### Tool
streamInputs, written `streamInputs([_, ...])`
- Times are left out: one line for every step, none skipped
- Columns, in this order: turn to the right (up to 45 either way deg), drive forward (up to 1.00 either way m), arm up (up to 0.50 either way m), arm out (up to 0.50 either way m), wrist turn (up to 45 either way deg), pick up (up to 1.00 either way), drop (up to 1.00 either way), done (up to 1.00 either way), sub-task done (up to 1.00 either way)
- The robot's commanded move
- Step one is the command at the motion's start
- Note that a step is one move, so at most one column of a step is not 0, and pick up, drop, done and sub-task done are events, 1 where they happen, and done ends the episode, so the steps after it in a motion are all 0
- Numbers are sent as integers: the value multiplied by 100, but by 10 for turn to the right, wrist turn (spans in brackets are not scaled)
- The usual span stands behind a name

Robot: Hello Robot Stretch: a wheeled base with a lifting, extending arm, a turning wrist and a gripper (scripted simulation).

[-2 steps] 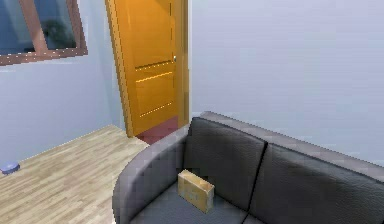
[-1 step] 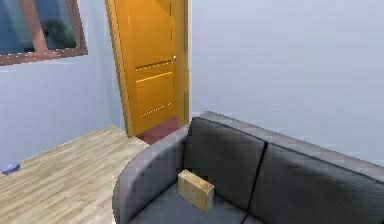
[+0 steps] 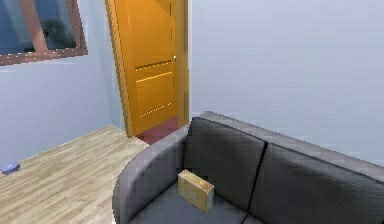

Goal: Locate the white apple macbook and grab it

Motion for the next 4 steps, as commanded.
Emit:
streamInputs([0, 0, 0, 0, 450, 0, 0, 0, 0])
streamInputs([0, 0, 0, 0, 450, 0, 0, 0, 0])
streamInputs([0, 0, -30, 0, 0, 0, 0, 0, 0])
streamInputs([0, 0, 0, 0, 0, 100, 0, 0, 0])
